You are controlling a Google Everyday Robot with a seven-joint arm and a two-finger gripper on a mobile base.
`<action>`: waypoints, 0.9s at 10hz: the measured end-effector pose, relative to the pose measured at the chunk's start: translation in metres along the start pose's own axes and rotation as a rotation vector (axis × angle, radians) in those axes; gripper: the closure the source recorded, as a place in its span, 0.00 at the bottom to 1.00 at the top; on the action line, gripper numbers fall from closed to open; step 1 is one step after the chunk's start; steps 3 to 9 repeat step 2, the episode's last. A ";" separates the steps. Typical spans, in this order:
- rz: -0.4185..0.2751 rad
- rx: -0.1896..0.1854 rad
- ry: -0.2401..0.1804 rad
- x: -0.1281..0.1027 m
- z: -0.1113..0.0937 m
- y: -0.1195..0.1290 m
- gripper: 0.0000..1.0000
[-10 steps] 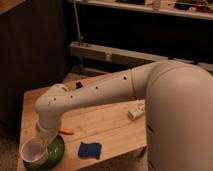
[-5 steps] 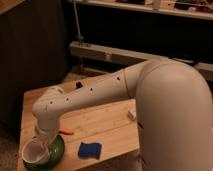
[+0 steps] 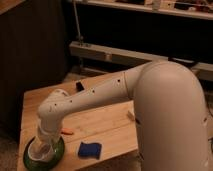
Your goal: Place the ceramic cup in the ceramic bowl
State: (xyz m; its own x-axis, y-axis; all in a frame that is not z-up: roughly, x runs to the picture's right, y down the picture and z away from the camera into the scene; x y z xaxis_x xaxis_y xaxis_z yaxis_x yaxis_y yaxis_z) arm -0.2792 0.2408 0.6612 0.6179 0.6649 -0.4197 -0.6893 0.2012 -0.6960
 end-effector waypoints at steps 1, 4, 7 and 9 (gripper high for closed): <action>0.013 -0.005 -0.017 -0.003 -0.003 0.000 0.20; 0.025 -0.014 -0.042 -0.004 -0.008 -0.002 0.20; 0.025 -0.014 -0.042 -0.004 -0.008 -0.002 0.20; 0.025 -0.014 -0.042 -0.004 -0.008 -0.002 0.20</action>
